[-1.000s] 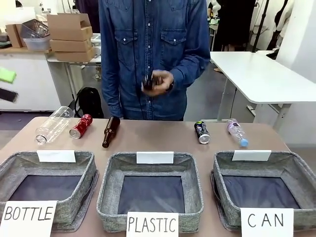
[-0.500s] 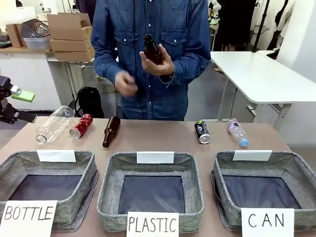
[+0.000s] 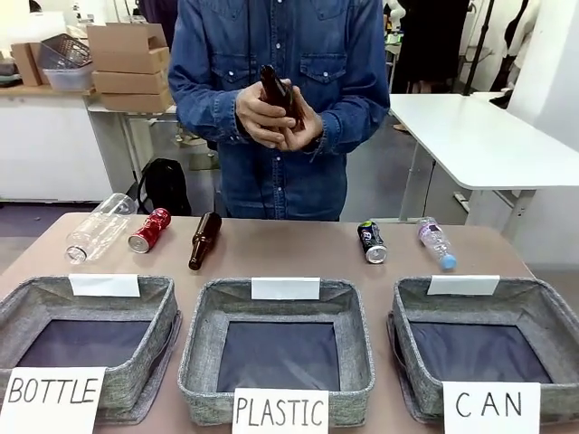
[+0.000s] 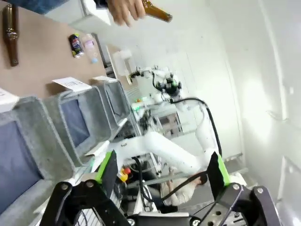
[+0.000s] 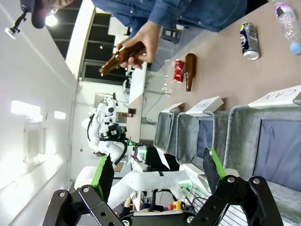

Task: Sort the can waste into the basket.
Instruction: Pick up the can waste from the table and place it in the right Fabric basket.

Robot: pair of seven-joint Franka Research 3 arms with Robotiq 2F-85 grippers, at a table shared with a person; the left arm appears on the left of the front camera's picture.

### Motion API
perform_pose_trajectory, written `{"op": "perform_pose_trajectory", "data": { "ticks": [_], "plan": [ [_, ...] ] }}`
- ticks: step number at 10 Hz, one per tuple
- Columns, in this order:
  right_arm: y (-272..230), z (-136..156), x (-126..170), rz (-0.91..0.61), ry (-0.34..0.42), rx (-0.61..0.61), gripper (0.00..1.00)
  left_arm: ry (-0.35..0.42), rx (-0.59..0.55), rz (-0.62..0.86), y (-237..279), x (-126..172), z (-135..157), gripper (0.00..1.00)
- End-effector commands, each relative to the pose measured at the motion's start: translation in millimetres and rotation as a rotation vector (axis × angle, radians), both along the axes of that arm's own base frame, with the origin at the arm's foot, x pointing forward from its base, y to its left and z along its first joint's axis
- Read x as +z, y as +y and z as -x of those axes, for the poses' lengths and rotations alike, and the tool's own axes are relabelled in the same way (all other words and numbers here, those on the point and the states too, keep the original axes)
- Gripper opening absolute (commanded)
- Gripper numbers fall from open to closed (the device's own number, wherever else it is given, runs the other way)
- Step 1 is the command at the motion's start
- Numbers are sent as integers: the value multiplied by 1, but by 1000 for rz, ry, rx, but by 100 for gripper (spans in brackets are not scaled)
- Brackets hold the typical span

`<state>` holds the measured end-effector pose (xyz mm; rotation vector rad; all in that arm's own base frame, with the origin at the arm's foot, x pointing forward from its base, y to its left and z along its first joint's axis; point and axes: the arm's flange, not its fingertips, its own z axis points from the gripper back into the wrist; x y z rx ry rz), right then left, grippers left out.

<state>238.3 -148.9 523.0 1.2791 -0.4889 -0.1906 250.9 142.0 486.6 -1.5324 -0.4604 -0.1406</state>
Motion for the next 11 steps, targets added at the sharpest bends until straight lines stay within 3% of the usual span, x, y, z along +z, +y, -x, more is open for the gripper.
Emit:
{"op": "perform_pose_trajectory", "data": {
  "ticks": [1, 3, 4, 6, 7, 9, 10, 11],
  "plan": [
    [-1, -2, 2, -7, -35, 5, 100, -2, -65, -9, -30, 0, -22, 100],
    [-1, -2, 2, -7, -35, 5, 100, -2, -65, -9, -30, 0, -22, 100],
    [-1, 0, 1, 1, 0, 0, 100, -2, -65, -9, -30, 0, -22, 100],
    [84, -55, 26, 389, 50, 7, 100, -2, -65, -9, -30, 0, -22, 100],
    [131, -88, 24, 586, 74, 19, 100, -2, -65, -9, -30, 0, -22, 100],
    [210, -147, -14, 834, 118, 105, 100, -2, -65, -9, -30, 0, -22, 100],
    [238, -168, -34, 921, 107, 125, 100, -2, -65, -9, -30, 0, -22, 100],
    [256, -170, -44, 904, 64, 145, 100, -2, -65, -9, -30, 0, -22, 100]
  ]
}}
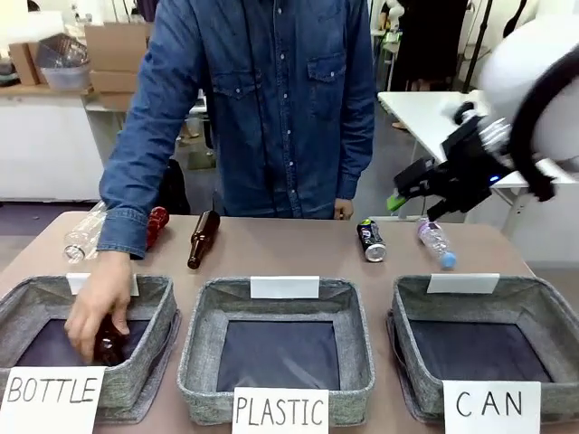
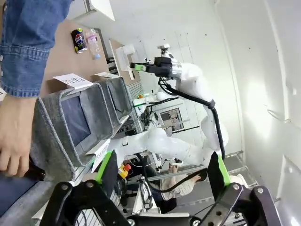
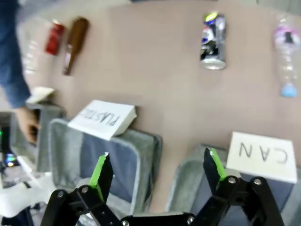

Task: Sort the can waste into the basket.
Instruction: Pick up the can waste from the table and place it in the right Fabric basket.

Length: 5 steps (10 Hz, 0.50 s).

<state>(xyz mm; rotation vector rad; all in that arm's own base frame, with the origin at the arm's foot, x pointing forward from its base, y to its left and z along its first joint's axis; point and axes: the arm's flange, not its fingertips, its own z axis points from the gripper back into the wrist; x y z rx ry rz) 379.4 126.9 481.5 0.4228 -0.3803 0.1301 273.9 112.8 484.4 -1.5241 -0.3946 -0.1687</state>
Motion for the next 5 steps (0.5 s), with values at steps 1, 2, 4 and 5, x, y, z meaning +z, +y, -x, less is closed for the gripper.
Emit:
{"op": "perform_pose_trajectory", "data": {
  "ticks": [1, 2, 4, 5],
  "plan": [
    [-29, 21, 24, -80, -13, -32, 100, -27, -9, 14, 0, 2, 1, 100],
    [-29, 21, 24, -80, -13, -32, 100, -27, -9, 14, 0, 2, 1, 100],
    [-8, -3, 1, -28, -2, 0, 100, -27, -9, 14, 0, 2, 1, 100],
    [3, -42, -4, 57, 44, 5, 100, -27, -9, 14, 0, 2, 1, 100]
  ]
}}
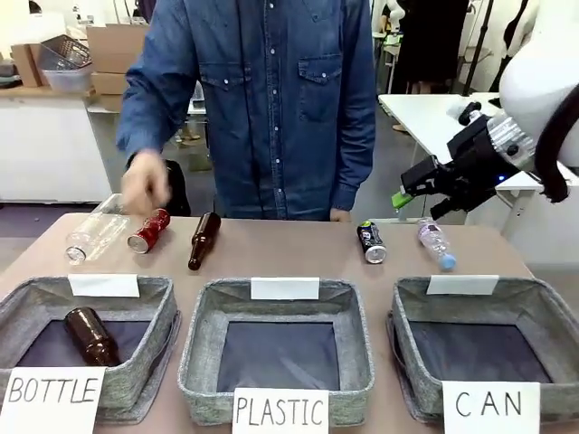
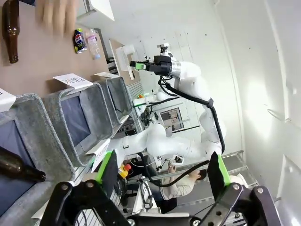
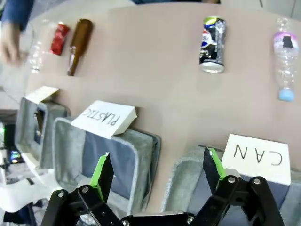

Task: Sort the can waste into the basket.
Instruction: Pick up the can waste from the table and place it in the right Fabric basket.

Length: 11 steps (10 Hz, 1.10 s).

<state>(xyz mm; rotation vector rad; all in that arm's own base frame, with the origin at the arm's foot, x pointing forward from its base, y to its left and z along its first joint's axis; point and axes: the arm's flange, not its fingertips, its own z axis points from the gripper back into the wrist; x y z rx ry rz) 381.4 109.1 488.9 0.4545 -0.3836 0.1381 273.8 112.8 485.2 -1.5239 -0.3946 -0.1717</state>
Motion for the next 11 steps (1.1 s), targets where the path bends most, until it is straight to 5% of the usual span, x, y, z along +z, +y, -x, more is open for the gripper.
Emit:
{"op": "perform_pose_trajectory", "data": {
  "ticks": [1, 6, 11],
  "plan": [
    [21, -96, -23, 156, 149, -36, 100, -25, -7, 15, 0, 1, 1, 100],
    [33, -212, -97, 382, 248, -26, 100, -25, -7, 15, 0, 1, 1, 100],
    [59, -247, -170, 397, 249, -81, 100, -25, -7, 15, 0, 1, 1, 100]
  ]
}}
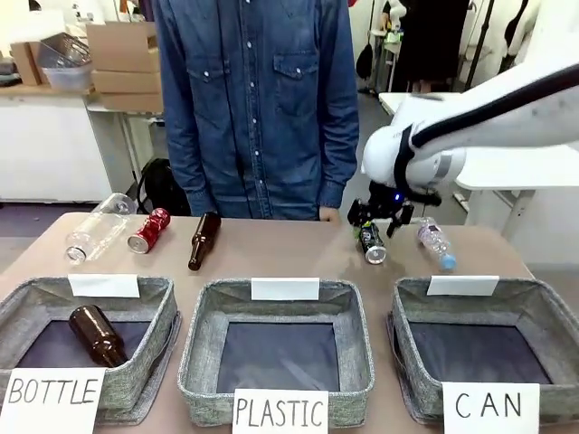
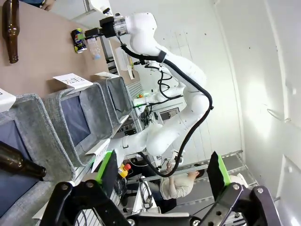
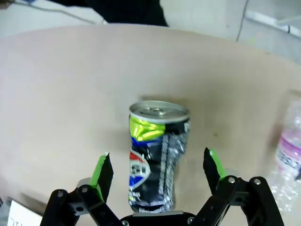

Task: Sort the can waste into the basket.
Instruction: Pick up the can waste from the table and place it in the right Fabric basket.

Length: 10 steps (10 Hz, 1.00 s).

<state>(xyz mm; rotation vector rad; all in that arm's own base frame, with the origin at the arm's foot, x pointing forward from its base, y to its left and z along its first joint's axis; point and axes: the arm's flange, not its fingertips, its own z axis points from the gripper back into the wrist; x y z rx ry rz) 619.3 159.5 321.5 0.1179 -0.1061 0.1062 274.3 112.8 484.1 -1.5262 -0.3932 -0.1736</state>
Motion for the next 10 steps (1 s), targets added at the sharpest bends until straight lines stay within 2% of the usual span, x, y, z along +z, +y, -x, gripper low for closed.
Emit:
{"op": "perform_pose_trajectory", "data": {
  "ticks": [1, 4, 5, 6, 7, 8, 9, 10],
  "plan": [
    [11, -8, -10, 64, -11, -42, 100, -25, -5, 13, 0, 2, 1, 100],
    [10, -3, -13, 110, -29, -63, 100, -25, -5, 13, 0, 2, 1, 100],
    [11, -2, -15, 130, -25, -60, 42, -25, -5, 13, 0, 2, 1, 100],
    [11, -1, -17, 136, -22, -58, 42, -25, -5, 13, 0, 2, 1, 100],
    [11, -1, -17, 136, -22, -59, 0, -25, -5, 13, 0, 2, 1, 100],
    [12, 1, -18, 146, -27, -62, 37, -25, -5, 13, 0, 2, 1, 100],
    [10, 2, -17, 159, -31, -70, 0, -25, -5, 13, 0, 2, 1, 100],
    [9, 2, -16, 167, -31, -72, 0, -25, -5, 13, 0, 2, 1, 100]
  ]
}}
